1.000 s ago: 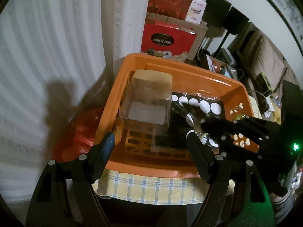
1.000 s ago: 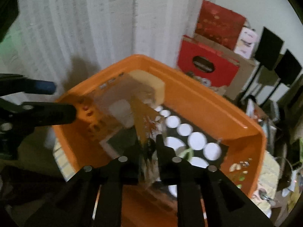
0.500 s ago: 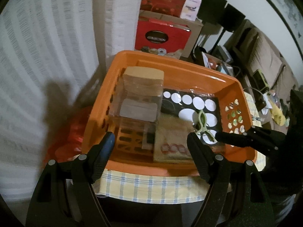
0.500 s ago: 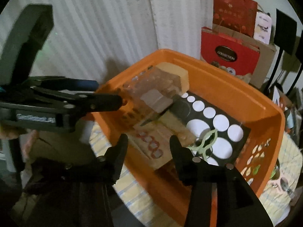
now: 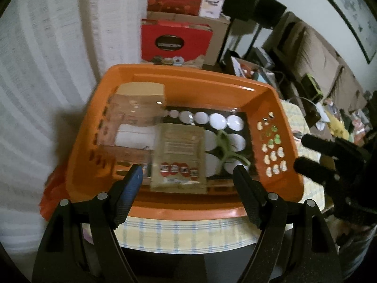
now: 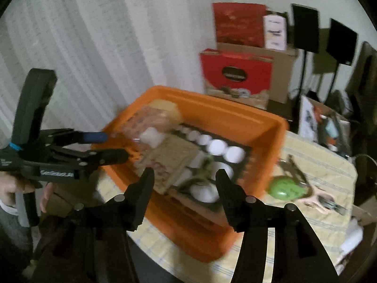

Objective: Organize objects
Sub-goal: 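Move the left tool to the green egg while the right grasps the grey clip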

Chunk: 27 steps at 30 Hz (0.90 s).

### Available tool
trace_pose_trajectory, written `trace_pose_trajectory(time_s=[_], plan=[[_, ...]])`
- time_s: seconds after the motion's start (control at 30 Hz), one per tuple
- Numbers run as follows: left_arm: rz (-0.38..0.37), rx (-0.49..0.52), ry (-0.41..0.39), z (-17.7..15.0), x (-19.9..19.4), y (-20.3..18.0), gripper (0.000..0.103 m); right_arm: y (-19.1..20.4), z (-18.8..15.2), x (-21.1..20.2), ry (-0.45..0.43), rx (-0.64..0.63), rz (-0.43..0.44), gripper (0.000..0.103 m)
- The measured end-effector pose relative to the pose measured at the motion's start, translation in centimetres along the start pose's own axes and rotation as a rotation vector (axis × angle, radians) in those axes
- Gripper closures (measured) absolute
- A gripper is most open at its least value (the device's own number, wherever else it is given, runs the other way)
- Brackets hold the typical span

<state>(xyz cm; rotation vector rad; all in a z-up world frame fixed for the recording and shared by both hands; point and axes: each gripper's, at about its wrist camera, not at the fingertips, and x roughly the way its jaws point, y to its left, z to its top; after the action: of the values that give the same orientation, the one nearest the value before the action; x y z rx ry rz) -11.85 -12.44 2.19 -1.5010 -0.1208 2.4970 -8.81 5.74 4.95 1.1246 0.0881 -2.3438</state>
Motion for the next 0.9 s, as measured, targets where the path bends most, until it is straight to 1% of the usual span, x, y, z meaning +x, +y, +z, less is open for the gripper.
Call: trace_pose_trajectory(time_s=[0.03, 0.07, 0.13, 0.17, 0.33, 0.4, 0.43, 0.47, 0.53, 0.63, 0.77, 0.9], plan=[[-0.006, 0.006, 0.003, 0.0, 0.2, -0.6, 0.026, -0.6, -0.2, -0.2, 0.000, 0.009, -0.013, 0.044], [-0.012, 0.011, 0.007, 0.0, 0.3, -1.1, 0.022, -1.3, -0.4, -0.6, -0.001, 0.022, -0.023, 0.043], [-0.035, 0.020, 0.006, 0.0, 0.6, -2.2, 0.007, -2.6, -0.9, -1.4, -0.006, 0.046, -0.036, 0.041], [-0.049, 0.023, 0.004, 0.0, 0.6, -2.7, 0.006, -3.2, -1.2, -1.8, -0.010, 0.054, -0.043, 0.039], [-0.076, 0.059, 0.010, 0.3, 1.1, -5.7, 0.005, -6.5, -2.4, -3.6, -0.024, 0.103, -0.089, 0.032], [-0.092, 0.077, 0.013, 0.4, 1.3, -7.2, 0.003, -7.7, -2.8, -4.3, -0.029, 0.124, -0.105, 0.025], [-0.099, 0.085, 0.012, 0.4, 1.5, -7.8, 0.000, -8.5, -3.1, -4.7, -0.033, 0.139, -0.115, 0.020], [-0.106, 0.095, 0.011, 0.5, 1.5, -8.5, 0.000, -9.1, -3.3, -5.0, -0.035, 0.149, -0.123, 0.016], [-0.117, 0.118, 0.015, 0.5, 1.9, -9.9, 0.000, -10.2, -3.8, -5.6, -0.038, 0.167, -0.146, 0.013], [-0.135, 0.148, 0.022, 0.6, 2.5, -12.1, 0.000, -11.9, -4.4, -6.2, -0.034, 0.196, -0.187, 0.011], [-0.149, 0.165, 0.030, 0.8, 3.3, -14.2, 0.000, -14.0, -5.2, -6.7, -0.026, 0.230, -0.239, 0.011], [-0.152, 0.169, 0.032, 1.5, 4.2, -16.1, 0.000, -16.1, -6.0, -6.5, -0.016, 0.270, -0.261, 0.011]])
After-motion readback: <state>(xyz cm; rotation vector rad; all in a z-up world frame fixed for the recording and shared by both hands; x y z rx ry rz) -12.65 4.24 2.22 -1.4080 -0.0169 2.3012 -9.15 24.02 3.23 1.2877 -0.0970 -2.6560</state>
